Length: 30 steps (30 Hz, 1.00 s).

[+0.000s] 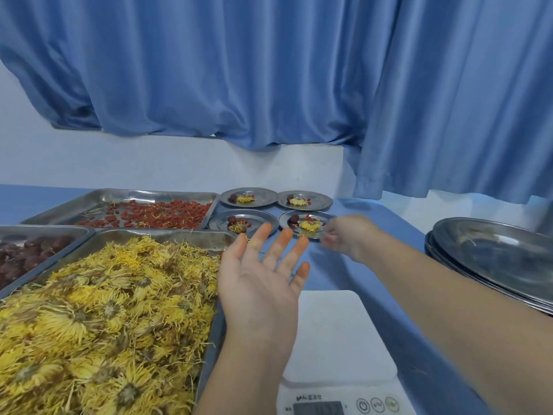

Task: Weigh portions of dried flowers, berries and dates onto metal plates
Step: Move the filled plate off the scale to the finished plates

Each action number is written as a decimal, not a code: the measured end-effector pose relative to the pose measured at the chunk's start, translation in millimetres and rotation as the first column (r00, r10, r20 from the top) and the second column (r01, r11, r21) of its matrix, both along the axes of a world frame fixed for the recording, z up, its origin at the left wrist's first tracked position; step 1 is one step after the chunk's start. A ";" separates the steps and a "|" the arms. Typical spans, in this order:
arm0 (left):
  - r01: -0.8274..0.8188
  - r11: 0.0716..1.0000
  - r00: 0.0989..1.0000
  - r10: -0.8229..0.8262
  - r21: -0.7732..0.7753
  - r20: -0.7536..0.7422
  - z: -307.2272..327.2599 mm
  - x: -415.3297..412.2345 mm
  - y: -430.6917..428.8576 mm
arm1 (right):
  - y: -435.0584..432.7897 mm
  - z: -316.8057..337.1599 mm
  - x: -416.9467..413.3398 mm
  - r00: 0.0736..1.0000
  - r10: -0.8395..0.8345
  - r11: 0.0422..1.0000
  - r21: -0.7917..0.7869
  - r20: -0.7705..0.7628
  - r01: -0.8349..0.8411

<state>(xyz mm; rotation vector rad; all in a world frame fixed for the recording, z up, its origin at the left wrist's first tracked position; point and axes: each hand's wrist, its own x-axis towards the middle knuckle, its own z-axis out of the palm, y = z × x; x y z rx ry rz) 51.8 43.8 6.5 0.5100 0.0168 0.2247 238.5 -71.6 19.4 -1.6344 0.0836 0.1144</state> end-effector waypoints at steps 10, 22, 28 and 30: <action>0.095 0.948 0.995 -0.095 0.303 -0.015 1.3 -9.1 -18.5 | -81.1 57.3 -137.0 0.959 0.218 0.967 -0.173 0.182 -0.187; 0.157 0.748 0.984 -0.177 0.644 -0.034 -3.8 -16.2 -33.9 | -214.6 85.6 -180.1 0.910 0.311 0.291 -0.939 0.276 0.185; 0.156 0.751 0.977 -0.215 0.642 0.014 -4.2 -20.4 -38.2 | -218.6 74.7 -189.6 0.906 0.410 0.066 -0.994 0.101 0.081; 0.152 0.748 0.976 -0.215 0.645 0.019 -4.5 -21.3 -38.5 | -217.4 72.0 -188.9 0.902 0.420 0.043 -0.995 0.105 0.095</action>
